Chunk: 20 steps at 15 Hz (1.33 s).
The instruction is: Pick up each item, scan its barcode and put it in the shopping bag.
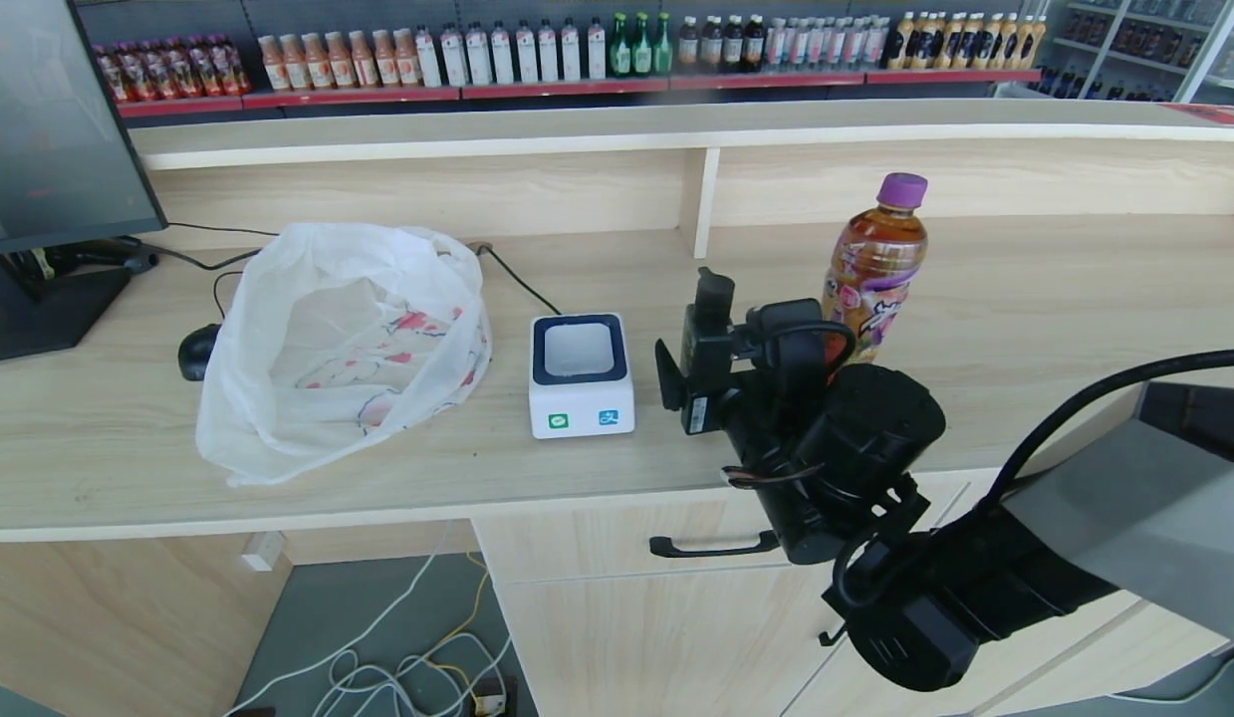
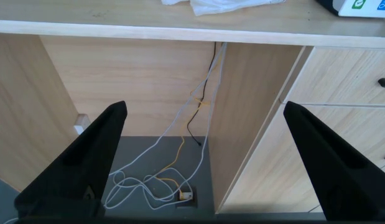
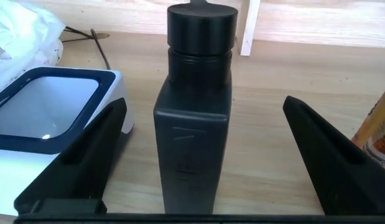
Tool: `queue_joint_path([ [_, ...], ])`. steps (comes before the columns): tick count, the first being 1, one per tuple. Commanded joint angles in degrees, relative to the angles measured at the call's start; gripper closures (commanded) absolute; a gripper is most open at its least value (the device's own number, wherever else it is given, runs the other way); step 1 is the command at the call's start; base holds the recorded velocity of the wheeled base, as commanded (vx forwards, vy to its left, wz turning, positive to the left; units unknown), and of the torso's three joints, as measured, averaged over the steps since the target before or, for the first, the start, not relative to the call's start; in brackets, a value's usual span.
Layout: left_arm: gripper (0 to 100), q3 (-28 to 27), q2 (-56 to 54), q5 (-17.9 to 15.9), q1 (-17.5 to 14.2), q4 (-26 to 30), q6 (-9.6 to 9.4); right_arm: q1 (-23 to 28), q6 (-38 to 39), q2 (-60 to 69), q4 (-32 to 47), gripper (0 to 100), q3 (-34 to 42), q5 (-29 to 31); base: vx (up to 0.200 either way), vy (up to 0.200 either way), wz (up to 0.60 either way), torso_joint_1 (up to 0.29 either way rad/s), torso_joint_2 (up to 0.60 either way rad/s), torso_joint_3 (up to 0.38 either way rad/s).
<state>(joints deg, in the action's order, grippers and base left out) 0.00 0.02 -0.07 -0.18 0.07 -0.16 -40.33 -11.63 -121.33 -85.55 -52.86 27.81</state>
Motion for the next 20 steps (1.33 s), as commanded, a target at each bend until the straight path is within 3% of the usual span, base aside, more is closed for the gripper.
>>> queue_joint_path([
  [1, 0, 0.0, 0.0, 0.0, 0.0, 0.0, -0.02, 0.4, 0.0, -0.8, 0.0, 0, -1.2, 0.0, 0.0, 0.0, 0.0, 0.0, 0.0, 0.0],
  [20, 0, 0.0, 0.0, 0.0, 0.0, 0.0, -0.02, 2.1, 0.1, -7.3, 0.4, 0, -8.4, 0.0, 0.0, 0.0, 0.0, 0.0, 0.0, 0.0],
])
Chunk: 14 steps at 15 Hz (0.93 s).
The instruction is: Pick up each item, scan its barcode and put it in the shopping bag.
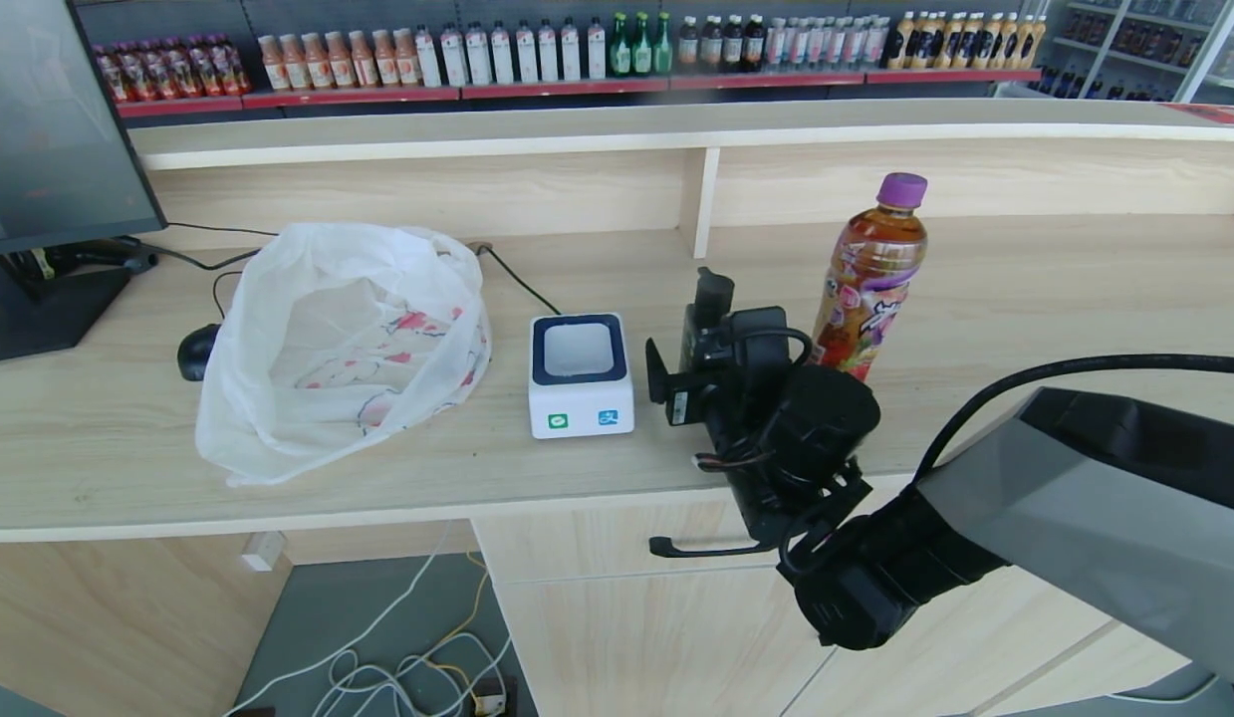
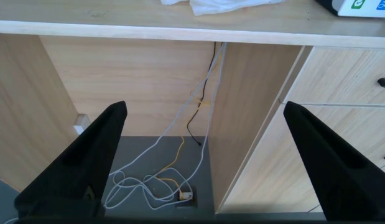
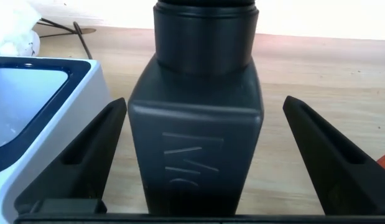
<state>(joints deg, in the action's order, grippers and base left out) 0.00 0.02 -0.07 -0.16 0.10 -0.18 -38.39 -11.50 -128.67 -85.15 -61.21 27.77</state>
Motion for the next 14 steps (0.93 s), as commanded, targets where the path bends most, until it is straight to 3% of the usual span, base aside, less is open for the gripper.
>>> queue_joint_path([
  [1, 0, 0.0, 0.0, 0.1, 0.0, 0.0, 0.01, 0.2, 0.0, 0.0, -0.1, 0, -0.1, -0.1, 0.0, 0.0, 0.0, 0.0, 0.0, 0.0],
  [4, 0, 0.0, 0.0, 0.0, 0.0, 0.0, 0.01, 0.2, 0.0, -0.2, -0.1, 0, -0.7, 0.0, 0.0, 0.0, 0.0, 0.0, 0.0, 0.0],
  [5, 0, 0.0, 0.0, 0.1, 0.0, 0.0, 0.01, 0.2, 0.0, -0.4, -0.1, 100, -0.7, 0.0, 0.0, 0.0, 0.0, 0.0, 0.0, 0.0],
  [14, 0, 0.0, 0.0, 0.0, 0.0, 0.0, 0.01, 0.1, -0.1, 0.0, -0.4, 100, -0.8, 0.0, 0.0, 0.0, 0.0, 0.0, 0.0, 0.0],
])
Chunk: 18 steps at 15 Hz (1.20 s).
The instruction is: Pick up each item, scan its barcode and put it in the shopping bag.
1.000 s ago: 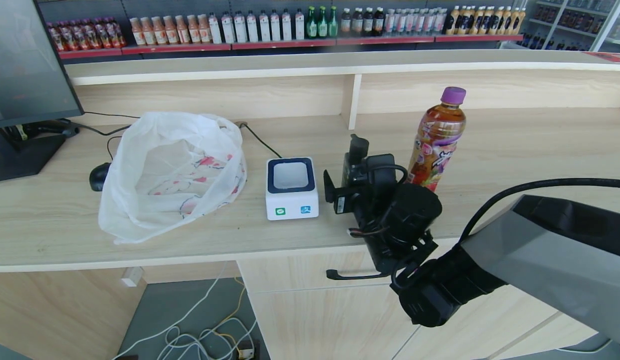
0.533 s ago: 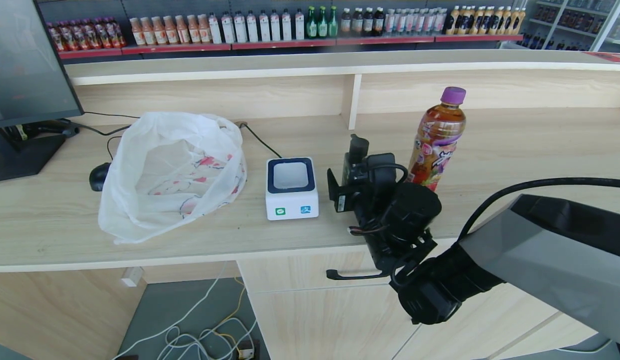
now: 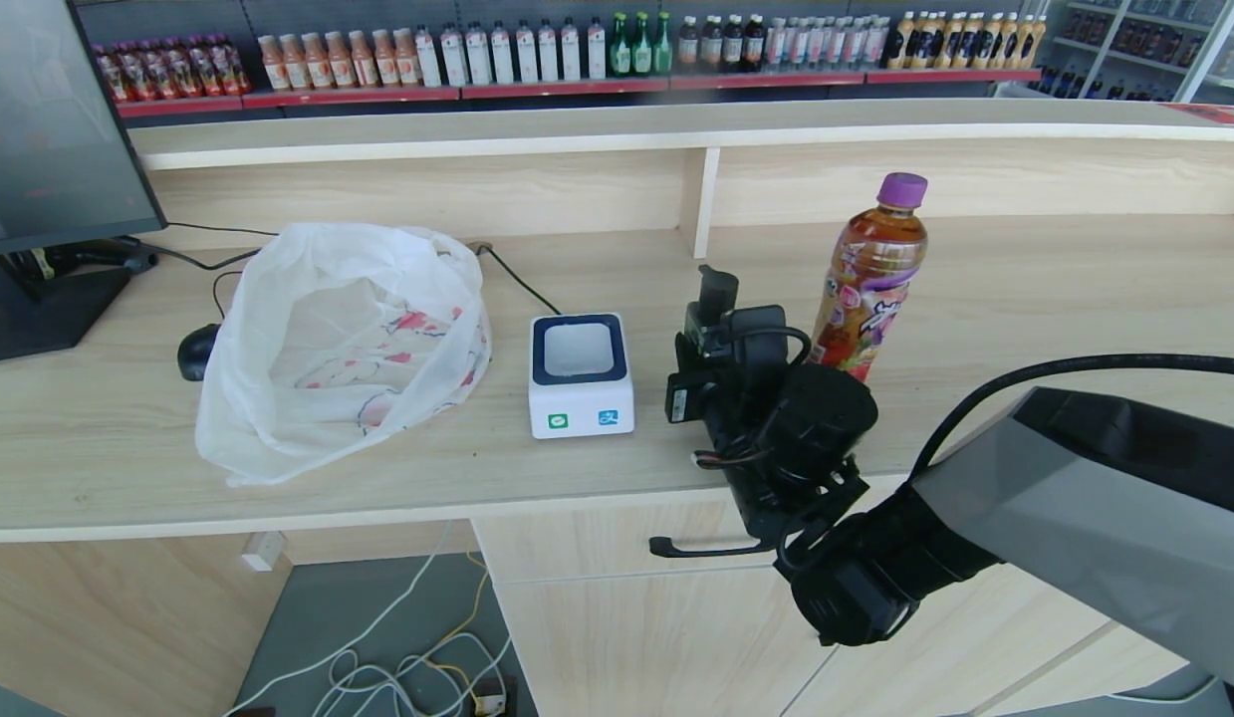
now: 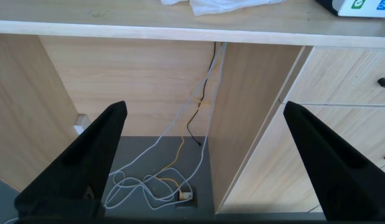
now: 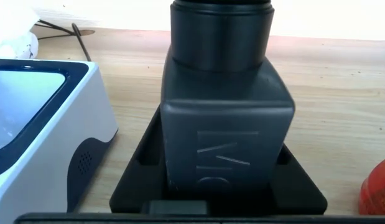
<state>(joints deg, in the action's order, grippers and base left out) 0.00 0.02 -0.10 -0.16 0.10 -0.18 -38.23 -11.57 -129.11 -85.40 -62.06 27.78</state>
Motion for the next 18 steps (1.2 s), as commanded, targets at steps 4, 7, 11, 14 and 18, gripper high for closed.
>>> queue_joint_path([
  [4, 0, 0.0, 0.0, 0.1, 0.0, 0.0, -0.08, -0.2, 0.0, 2.1, -0.3, 100, 0.1, 0.0, 0.0, 0.0, 0.0, 0.0, 0.0, 0.0],
  [7, 0, 0.0, 0.0, 0.0, 0.0, 0.0, 0.01, -0.2, 0.0, 4.0, -0.3, 100, 0.4, 0.0, 0.0, 0.0, 0.0, 0.0, 0.0, 0.0],
  [11, 0, 0.0, 0.0, 0.0, 0.0, 0.0, 0.01, -1.7, -0.2, 9.1, -0.5, 100, 3.1, 0.1, 0.0, 0.0, 0.0, 0.0, 0.0, 0.0],
  [14, 0, 0.0, 0.0, 0.0, 0.0, 0.0, 0.01, -2.9, -0.8, 13.4, -4.2, 100, 11.0, 0.3, 0.0, 0.0, 0.0, 0.0, 0.0, 0.0],
  [18, 0, 0.0, 0.0, 0.0, 0.0, 0.0, 0.01, -6.2, -0.4, 20.9, -4.6, 100, 21.7, 1.8, 0.0, 0.0, 0.0, 0.0, 0.0, 0.0],
])
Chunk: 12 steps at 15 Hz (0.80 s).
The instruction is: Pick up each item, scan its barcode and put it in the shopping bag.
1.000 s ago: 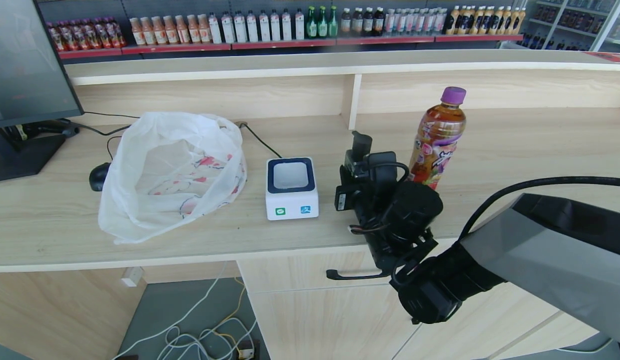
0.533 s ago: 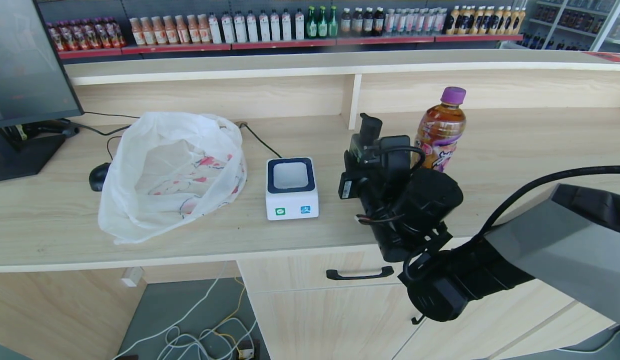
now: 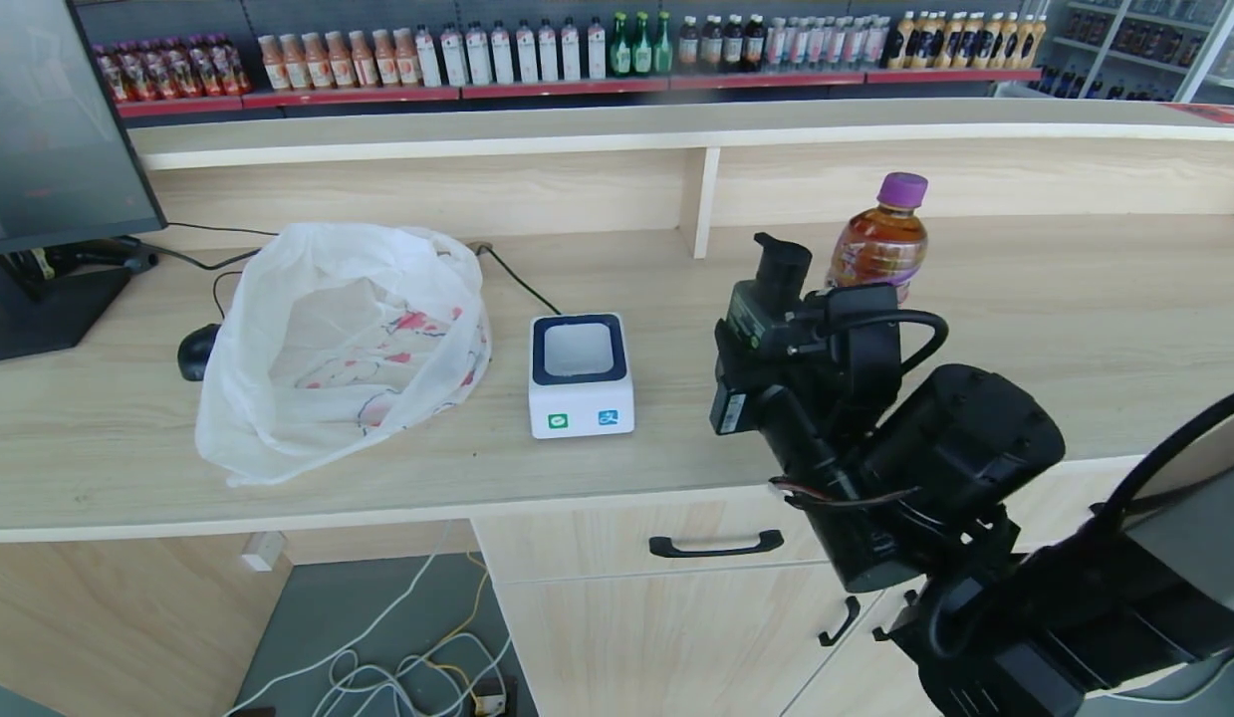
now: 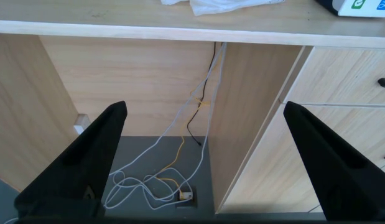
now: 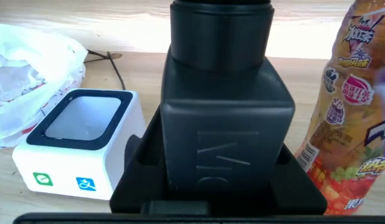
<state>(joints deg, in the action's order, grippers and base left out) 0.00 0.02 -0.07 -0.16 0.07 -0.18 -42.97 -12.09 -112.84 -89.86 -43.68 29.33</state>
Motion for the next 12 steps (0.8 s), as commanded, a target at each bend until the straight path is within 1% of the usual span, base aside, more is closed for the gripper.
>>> queue_joint_path([
  [1, 0, 0.0, 0.0, 0.0, 0.0, 0.0, 0.01, -3.0, 0.1, 7.1, -0.1, 100, 5.9, 0.4, 0.0, 0.0, 0.0, 0.0, 0.0, 0.0],
  [4, 0, 0.0, 0.0, 0.0, 0.0, 0.0, 0.01, -5.7, 0.2, 11.2, -0.1, 100, 11.0, 0.5, 0.0, 0.0, 0.0, 0.0, 0.0, 0.0],
  [7, 0, 0.0, 0.0, 0.0, 0.0, 0.0, 0.01, -5.8, 0.3, 14.3, -0.1, 100, 16.3, 0.5, 0.0, 0.0, 0.0, 0.0, 0.0, 0.0],
  [10, 0, 0.0, 0.0, 0.0, 0.0, 0.0, 0.01, -6.8, 0.5, 16.5, -0.1, 100, 18.9, 0.6, 0.0, 0.0, 0.0, 0.0, 0.0, 0.0],
  [12, 0, 0.0, 0.0, 0.0, 0.0, 0.0, 0.01, -7.3, 1.6, 17.9, -0.1, 100, 22.3, 0.6, 0.0, 0.0, 0.0, 0.0, 0.0, 0.0],
])
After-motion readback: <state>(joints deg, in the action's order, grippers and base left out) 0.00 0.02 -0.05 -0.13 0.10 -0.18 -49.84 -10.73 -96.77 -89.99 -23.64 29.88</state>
